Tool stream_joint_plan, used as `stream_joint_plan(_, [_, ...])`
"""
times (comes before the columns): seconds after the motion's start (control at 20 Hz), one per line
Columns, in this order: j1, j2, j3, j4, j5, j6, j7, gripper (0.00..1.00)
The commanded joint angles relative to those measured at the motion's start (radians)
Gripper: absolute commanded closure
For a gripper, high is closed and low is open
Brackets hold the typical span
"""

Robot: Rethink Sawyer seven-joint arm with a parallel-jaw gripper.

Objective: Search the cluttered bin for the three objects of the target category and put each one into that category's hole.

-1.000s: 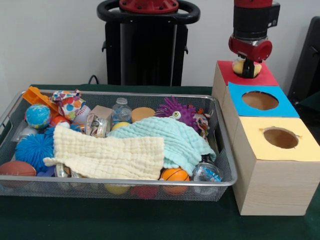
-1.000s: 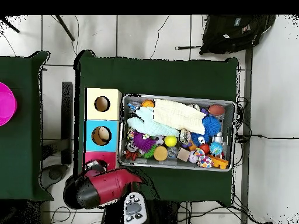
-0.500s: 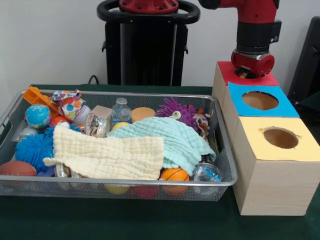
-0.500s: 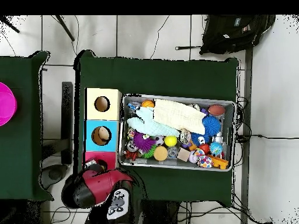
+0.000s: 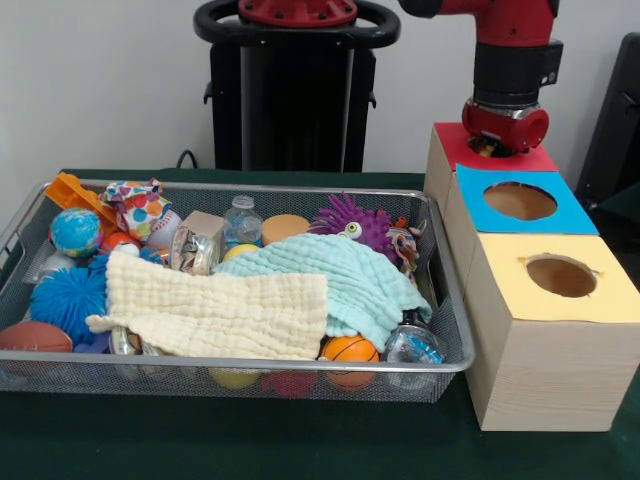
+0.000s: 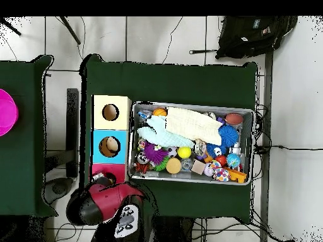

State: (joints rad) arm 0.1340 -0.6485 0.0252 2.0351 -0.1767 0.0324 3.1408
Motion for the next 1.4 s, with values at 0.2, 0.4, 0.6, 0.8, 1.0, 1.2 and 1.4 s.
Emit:
stream_joint_plan(0.2, [-0.082,0.07,0.084,0.025,-0.016,0.035,-0.017,1.0])
stream_joint_plan(0.4, [-0.116,-0.005,0.113,0.063,-0.01,0.09,-0.032,1.0])
stream_joint_plan(0.6, [-0.162,-0.093,0.149,0.101,0.001,0.161,-0.054,1.0])
stream_joint_plan(0.8, [-0.21,-0.163,0.192,0.131,0.011,0.221,-0.076,1.0])
stream_joint_plan(1.0, [-0.247,-0.21,0.23,0.15,0.016,0.263,-0.089,1.0])
stream_joint_plan(1.2, [-0.263,-0.242,0.251,0.156,0.022,0.296,-0.088,1.0])
stream_joint_plan(1.4, [-0.251,-0.248,0.258,0.15,0.024,0.307,-0.07,1.0])
